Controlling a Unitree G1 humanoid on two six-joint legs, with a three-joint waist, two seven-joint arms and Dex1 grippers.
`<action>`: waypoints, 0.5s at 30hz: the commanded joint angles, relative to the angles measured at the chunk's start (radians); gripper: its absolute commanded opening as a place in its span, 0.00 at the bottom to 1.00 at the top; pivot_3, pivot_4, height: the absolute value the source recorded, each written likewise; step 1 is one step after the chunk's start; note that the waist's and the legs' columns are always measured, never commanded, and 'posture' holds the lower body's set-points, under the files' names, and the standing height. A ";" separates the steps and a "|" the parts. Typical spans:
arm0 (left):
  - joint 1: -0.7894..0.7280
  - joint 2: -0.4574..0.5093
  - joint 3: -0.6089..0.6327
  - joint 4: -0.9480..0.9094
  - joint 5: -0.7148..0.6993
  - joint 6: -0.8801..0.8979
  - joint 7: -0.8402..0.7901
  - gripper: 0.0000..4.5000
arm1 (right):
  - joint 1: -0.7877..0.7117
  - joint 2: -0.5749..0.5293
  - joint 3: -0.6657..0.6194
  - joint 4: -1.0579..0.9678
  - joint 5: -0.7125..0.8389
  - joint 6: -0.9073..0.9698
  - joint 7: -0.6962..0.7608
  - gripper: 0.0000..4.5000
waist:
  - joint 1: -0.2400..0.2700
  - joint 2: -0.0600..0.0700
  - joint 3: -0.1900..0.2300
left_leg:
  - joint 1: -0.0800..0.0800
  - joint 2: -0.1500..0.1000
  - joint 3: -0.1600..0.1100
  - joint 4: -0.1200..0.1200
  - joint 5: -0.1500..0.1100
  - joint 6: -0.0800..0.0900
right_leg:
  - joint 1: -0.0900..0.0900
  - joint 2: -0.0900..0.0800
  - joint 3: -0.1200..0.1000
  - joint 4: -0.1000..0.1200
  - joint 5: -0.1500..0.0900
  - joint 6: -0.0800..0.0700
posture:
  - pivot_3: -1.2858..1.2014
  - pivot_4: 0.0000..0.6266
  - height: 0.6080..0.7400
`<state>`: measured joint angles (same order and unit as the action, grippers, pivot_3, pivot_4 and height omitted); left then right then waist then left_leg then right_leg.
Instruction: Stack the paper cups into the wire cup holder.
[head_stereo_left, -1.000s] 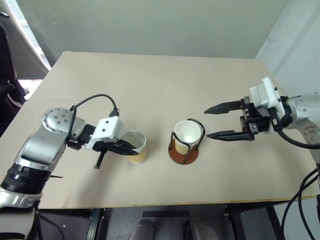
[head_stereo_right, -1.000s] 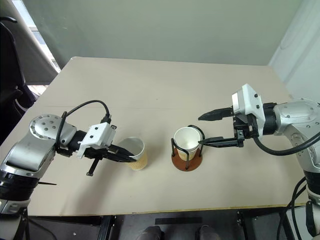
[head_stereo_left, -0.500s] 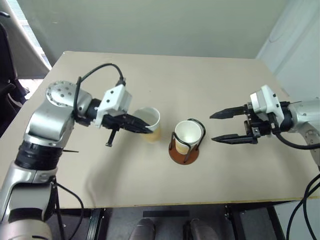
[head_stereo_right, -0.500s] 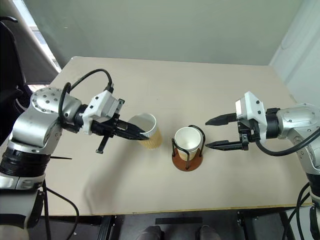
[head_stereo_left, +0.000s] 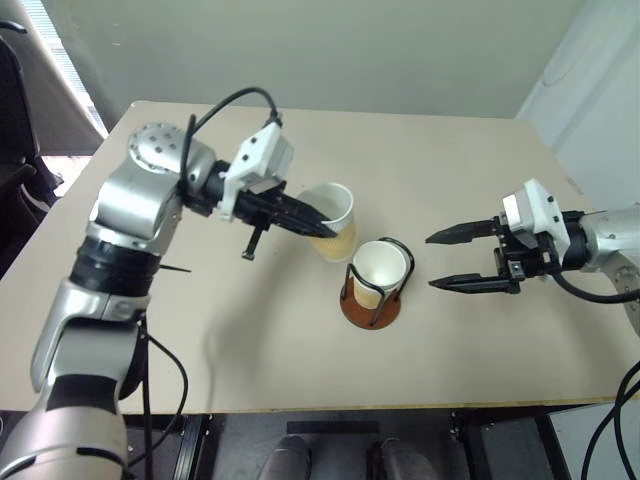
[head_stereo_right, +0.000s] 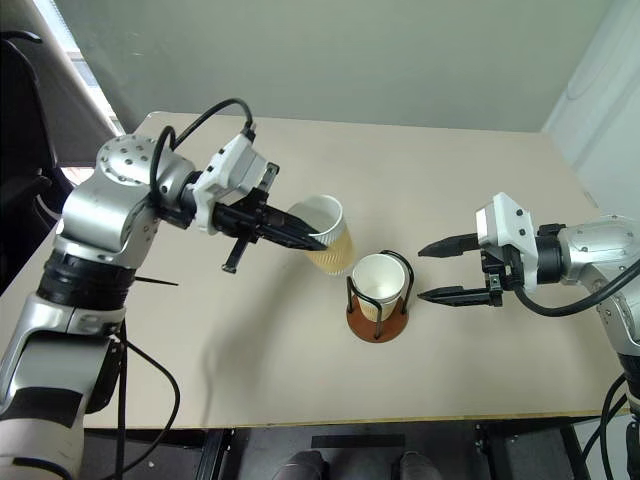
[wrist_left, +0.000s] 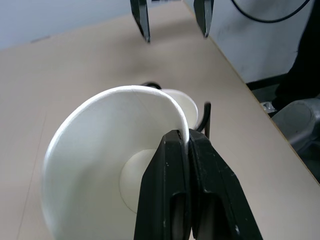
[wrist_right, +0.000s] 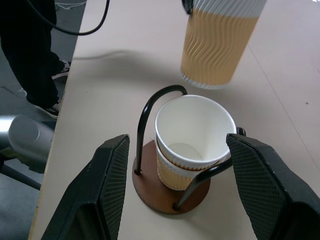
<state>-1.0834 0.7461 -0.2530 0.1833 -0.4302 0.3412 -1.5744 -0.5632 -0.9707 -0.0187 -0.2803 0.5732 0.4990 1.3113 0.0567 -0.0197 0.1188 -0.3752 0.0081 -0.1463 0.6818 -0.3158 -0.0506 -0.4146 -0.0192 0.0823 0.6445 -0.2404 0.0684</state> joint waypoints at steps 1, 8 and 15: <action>-0.066 -0.025 -0.023 0.037 -0.013 -0.055 -0.040 0.01 | 0.003 -0.022 -0.043 -0.024 -0.001 -0.010 -0.008 0.69 | 0.000 0.000 0.000 | 0.000 0.000 0.000 0.000 0.000 0.000 | 0.000 0.000 0.000 0.000 0.000 0.001 | 0.52 0.24 1.00; -0.127 -0.084 -0.082 0.101 -0.030 -0.106 -0.040 0.01 | 0.030 -0.041 -0.061 -0.027 -0.002 -0.011 -0.014 0.69 | 0.001 0.000 0.000 | 0.000 0.000 0.000 0.000 0.000 0.000 | 0.001 0.000 0.000 0.000 0.001 0.001 | 0.52 0.24 1.00; -0.170 -0.139 -0.124 0.140 -0.049 -0.123 -0.040 0.01 | 0.049 -0.054 -0.069 -0.022 -0.010 -0.016 -0.023 0.69 | 0.005 0.000 0.000 | -0.002 0.000 0.000 0.001 0.000 0.001 | 0.001 0.000 0.000 -0.001 0.001 0.002 | 0.52 0.24 1.00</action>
<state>-1.2185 0.6089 -0.3793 0.3276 -0.4544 0.2386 -1.5761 -0.5105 -1.0050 -0.0376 -0.2855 0.5639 0.4947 1.2949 0.0622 -0.0197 0.1188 -0.3768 0.0078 -0.1458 0.6833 -0.3161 -0.0497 -0.4136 -0.0191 0.0824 0.6437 -0.2391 0.0708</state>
